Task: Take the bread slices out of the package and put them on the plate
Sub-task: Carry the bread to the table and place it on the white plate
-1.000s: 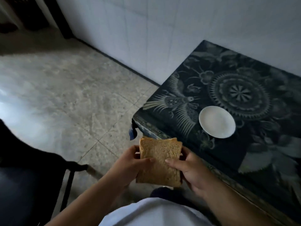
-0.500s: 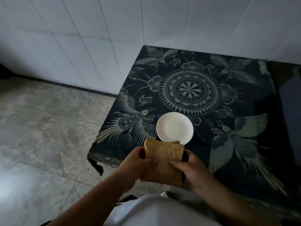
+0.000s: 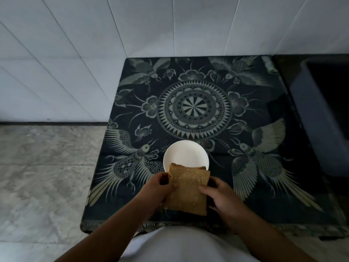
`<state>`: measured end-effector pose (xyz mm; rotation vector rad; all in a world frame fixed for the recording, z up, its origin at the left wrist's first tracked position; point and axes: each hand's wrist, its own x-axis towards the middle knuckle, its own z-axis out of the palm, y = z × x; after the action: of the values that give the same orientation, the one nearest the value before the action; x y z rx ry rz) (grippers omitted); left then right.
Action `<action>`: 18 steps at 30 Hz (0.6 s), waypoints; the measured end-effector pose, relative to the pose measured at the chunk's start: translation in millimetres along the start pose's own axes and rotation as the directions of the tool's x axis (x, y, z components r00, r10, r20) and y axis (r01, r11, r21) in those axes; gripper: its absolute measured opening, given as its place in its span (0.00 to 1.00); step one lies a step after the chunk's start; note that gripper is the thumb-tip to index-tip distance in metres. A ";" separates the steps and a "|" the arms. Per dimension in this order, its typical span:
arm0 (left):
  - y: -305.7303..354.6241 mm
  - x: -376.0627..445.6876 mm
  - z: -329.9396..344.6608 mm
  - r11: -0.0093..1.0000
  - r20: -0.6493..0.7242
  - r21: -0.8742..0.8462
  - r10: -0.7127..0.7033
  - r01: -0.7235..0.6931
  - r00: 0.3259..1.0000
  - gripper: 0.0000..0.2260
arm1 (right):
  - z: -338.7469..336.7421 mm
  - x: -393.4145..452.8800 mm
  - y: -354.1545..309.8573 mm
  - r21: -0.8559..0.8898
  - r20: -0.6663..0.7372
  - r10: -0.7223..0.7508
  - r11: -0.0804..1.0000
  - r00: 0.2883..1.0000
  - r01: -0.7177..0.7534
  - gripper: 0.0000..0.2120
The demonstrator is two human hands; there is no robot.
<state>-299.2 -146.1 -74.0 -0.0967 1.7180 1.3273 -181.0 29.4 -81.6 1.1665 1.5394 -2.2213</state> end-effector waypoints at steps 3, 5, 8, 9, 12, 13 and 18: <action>1.7 20.4 -6.4 0.999 -0.007 0.038 0.002 -0.002 1.000 0.15 | 1.2 16.8 -5.6 0.012 -0.061 0.005 1.000 0.998 -0.004 0.14; 4.6 33.3 -7.6 0.997 -0.038 0.079 0.001 0.002 0.999 0.19 | 2.4 30.0 -8.5 0.012 -0.102 0.014 1.000 0.995 -0.013 0.15; 10.0 52.7 -7.1 0.991 -0.113 0.134 0.016 -0.001 0.993 0.24 | 5.7 52.8 -12.3 -0.014 -0.157 0.013 1.000 0.987 -0.015 0.15; 12.1 59.1 -7.4 0.989 -0.127 0.145 0.027 -0.008 0.991 0.25 | 7.1 60.9 -14.2 -0.021 -0.170 0.008 1.000 0.985 -0.012 0.14; 17.9 81.1 -7.6 0.991 -0.160 0.131 0.036 -0.015 0.987 0.24 | 9.9 86.3 -21.3 -0.036 -0.199 0.002 0.999 0.980 -0.010 0.16; 19.6 87.9 -7.1 0.990 -0.180 0.138 0.040 -0.015 0.983 0.23 | 10.4 93.5 -23.8 -0.040 -0.213 -0.001 0.999 0.977 -0.008 0.16; 28.3 115.5 -5.3 0.979 -0.236 0.203 0.073 -0.025 0.969 0.19 | 9.6 123.9 -33.3 -0.083 -0.243 -0.037 0.996 0.969 0.017 0.15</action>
<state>-383.4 -86.9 -133.9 -0.1052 2.0640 1.2103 -287.3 68.2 -142.8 1.4478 1.7278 -2.0728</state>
